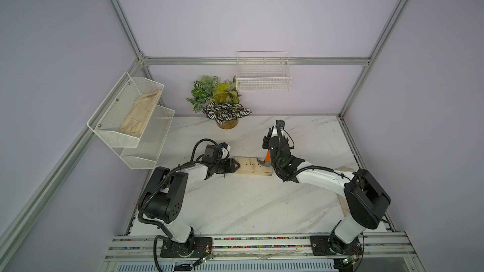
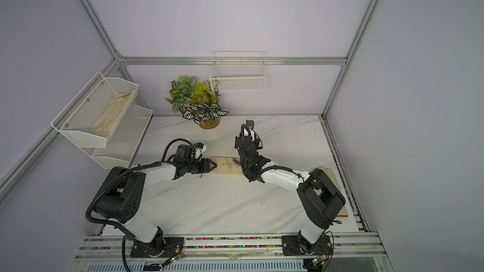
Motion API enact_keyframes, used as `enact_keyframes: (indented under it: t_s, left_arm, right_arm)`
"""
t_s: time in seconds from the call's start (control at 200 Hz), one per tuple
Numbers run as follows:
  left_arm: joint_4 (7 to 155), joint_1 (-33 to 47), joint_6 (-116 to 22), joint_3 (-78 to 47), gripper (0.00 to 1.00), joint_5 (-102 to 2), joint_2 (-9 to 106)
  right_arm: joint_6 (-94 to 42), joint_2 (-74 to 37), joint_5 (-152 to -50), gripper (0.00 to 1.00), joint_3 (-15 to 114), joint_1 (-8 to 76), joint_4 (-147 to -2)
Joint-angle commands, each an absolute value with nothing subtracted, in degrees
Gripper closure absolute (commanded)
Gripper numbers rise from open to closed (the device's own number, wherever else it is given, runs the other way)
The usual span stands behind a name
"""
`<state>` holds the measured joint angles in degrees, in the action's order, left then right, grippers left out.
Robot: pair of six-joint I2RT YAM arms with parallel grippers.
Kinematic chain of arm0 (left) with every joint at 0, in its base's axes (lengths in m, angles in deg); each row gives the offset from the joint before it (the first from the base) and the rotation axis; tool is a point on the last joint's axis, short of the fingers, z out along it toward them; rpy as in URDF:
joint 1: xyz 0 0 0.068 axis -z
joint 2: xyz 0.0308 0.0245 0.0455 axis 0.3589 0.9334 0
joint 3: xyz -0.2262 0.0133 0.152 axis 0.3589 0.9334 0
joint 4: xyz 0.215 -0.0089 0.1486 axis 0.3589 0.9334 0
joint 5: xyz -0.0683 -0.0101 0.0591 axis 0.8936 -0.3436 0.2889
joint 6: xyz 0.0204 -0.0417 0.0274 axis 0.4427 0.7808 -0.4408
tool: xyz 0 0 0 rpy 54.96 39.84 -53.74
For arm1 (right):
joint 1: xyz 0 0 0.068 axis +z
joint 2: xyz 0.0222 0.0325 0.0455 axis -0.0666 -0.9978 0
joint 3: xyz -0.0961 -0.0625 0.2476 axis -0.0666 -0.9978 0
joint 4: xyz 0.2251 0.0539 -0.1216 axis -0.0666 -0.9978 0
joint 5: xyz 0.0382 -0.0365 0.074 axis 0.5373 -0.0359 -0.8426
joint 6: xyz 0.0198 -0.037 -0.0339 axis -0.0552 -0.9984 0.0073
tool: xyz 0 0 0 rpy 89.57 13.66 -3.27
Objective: Use a claw hammer to pull out a nail
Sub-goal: Remove the nail from the mounting plate.
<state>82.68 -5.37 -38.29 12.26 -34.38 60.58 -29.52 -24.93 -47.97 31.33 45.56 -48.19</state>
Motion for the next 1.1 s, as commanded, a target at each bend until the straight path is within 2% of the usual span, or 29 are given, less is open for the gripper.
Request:
enact_keyframes:
  t_s: [0.0, 1.09]
  left_arm:
    - [80.59, -5.13, -37.51, 11.39, 0.54, -30.72, 61.89]
    - [80.37, -5.18, -37.16, 12.69, 0.61, -29.52, 64.18]
  right_arm:
    - [-18.98, -25.53, -54.14, 1.0, 27.22, 44.86, -47.29]
    - [-2.57, -25.02, -61.71, 1.0, 4.86, 35.35, -22.33]
